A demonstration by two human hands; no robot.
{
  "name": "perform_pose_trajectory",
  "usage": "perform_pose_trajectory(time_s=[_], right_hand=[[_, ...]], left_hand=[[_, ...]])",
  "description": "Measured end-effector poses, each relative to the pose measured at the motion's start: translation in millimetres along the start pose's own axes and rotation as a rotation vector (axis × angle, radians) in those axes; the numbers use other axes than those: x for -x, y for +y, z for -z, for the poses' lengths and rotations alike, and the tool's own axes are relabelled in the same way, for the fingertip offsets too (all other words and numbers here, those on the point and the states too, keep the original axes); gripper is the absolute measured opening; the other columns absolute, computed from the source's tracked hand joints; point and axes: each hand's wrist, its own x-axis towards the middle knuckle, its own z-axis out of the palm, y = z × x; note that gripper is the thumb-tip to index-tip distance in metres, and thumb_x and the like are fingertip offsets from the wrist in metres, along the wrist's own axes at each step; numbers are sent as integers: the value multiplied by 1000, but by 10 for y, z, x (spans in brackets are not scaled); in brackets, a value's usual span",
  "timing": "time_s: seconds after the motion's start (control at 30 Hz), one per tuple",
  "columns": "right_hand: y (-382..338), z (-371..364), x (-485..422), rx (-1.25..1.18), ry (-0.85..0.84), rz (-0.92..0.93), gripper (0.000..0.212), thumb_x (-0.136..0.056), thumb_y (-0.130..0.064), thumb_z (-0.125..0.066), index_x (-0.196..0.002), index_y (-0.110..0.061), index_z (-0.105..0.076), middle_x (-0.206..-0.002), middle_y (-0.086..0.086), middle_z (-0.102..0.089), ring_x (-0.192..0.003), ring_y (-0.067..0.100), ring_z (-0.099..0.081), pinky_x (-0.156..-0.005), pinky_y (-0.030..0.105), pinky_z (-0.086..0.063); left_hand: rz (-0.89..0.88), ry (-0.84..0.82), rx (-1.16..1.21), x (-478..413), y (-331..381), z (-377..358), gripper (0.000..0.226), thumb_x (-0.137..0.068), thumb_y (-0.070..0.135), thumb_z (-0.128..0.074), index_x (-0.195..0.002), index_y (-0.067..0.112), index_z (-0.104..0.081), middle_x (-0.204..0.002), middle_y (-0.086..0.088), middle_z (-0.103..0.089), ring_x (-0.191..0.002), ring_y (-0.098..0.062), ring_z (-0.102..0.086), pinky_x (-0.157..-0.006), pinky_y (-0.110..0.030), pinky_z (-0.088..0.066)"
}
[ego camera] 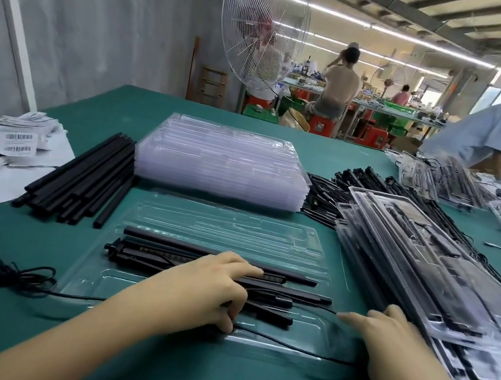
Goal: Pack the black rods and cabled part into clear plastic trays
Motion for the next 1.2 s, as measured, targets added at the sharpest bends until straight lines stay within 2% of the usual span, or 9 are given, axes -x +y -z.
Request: perform_pose_trajectory(time_s=[0.1,0.2,0.3,0.5,0.6,0.83,1.0,1.1,1.2], right_hand=[[7,7,33,8,-13,6,71,-82,6,-34,-137,-38,-38,-94,-4,-36,-114,18,-35,-74,27,-26],[-27,18,60,16,-47,-12,62,-84,4,-35,-132,-35,-43,-108,-6,-47,-117,19,-35,-76,29,-25],[-60,74,48,10,-63,-36,50,-86,1,-36,-124,-30,-48,-121,-6,-51,-118,20,-38,-76,31,-25],[-122,204,44,-23,-79,-71,46,-85,5,-33,-121,-19,-47,-95,3,-31,-110,25,-45,-74,29,-29],[-228,256,62,-1,-96,-81,18,-89,1,-35,-90,-16,-41,-94,4,-22,-90,25,-38,-73,29,-28],[-379,179,61,34,-74,-102,34,-85,3,-34,-65,-18,-16,-94,3,-17,-82,24,-23,-73,32,-24],[-354,211,45,65,-107,-92,35,-87,-2,-38,-64,-20,-18,-83,2,-24,-84,23,-25,-74,32,-22],[-298,270,21,65,-167,-49,34,-90,-6,-41,-65,-20,-23,-74,-6,-21,-86,22,-25,-76,32,-23],[-210,328,-8,22,-236,22,15,-89,-6,-44,-79,-17,-40,-90,-1,-40,-94,24,-38,-76,32,-28]], left_hand=[[34,-117,104,15,-42,-42,12,-94,32,-55,-90,25,-46,-157,19,-9,-144,1,5,-112,-17,-4],[78,-190,154,25,-112,-120,29,-101,32,-42,-127,21,-44,-148,21,-30,-143,4,4,-118,-23,1],[87,-212,144,39,-140,-153,55,-102,36,-34,-151,27,-13,-140,15,-38,-141,8,5,-118,-23,5],[94,-160,90,50,-112,-177,49,-100,47,-29,-146,36,-15,-154,26,-3,-138,12,9,-110,-15,11],[121,-178,45,47,-109,-153,57,-98,50,-29,-148,45,-2,-156,24,0,-143,1,6,-115,-22,7],[84,-58,-67,-7,-38,-140,57,-93,41,-36,-148,35,-23,-147,19,-22,-131,-4,-16,-114,-26,-13],[97,-54,-84,-53,20,-132,56,-89,38,-39,-144,29,-31,-142,16,-27,-122,-9,-22,-108,-31,-23],[101,-45,-83,-21,33,-156,57,-92,37,-35,-147,30,-26,-142,14,-29,-125,-11,-21,-110,-30,-21],[76,-18,-97,31,55,-219,62,-95,34,-28,-150,42,-1,-142,14,-27,-128,-12,-19,-112,-30,-15]])
